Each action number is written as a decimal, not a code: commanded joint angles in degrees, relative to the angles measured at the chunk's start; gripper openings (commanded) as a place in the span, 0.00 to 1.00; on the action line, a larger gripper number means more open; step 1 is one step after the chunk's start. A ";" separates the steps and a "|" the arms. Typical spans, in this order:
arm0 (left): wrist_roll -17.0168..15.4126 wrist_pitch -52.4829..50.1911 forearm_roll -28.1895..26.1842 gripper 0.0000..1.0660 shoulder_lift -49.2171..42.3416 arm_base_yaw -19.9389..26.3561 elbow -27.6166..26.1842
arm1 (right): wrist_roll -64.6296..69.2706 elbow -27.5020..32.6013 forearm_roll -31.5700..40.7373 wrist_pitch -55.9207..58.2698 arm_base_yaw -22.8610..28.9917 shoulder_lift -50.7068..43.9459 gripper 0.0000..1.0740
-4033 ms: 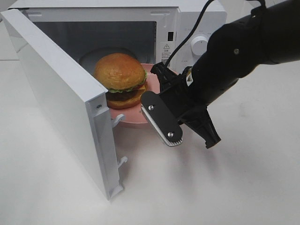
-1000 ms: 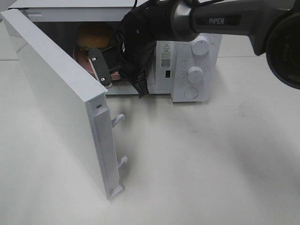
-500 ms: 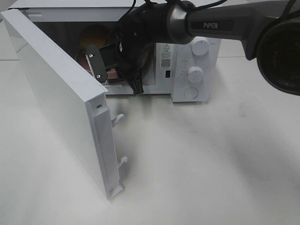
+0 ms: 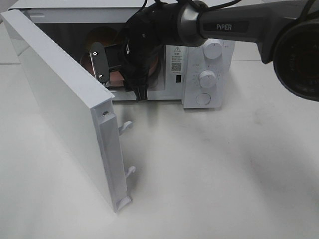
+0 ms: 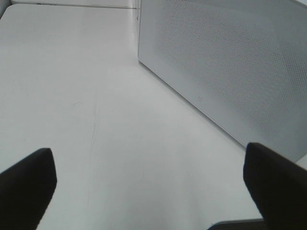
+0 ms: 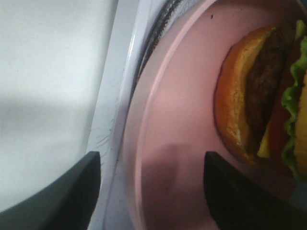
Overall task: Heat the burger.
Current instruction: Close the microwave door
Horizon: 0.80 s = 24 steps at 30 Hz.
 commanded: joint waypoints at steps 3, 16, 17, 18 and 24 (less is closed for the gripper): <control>-0.06 -0.46 -0.52 0.92 -0.17 0.11 0.11 | 4.98 4.41 0.40 -4.18 0.06 -3.38 0.66; -0.06 -0.46 -0.52 0.92 -0.17 0.11 0.11 | 6.53 17.88 0.40 -10.20 0.06 -10.60 0.70; -0.06 -0.46 -0.52 0.92 -0.17 0.11 0.11 | 6.53 18.74 0.40 -10.60 0.06 -11.23 0.70; -0.06 -0.46 -0.52 0.92 -0.17 0.11 0.11 | 6.53 18.74 0.40 -10.60 0.06 -11.23 0.70; -0.06 -0.46 -0.52 0.92 -0.17 0.11 0.11 | 7.79 24.24 0.17 -13.29 0.06 -15.53 0.70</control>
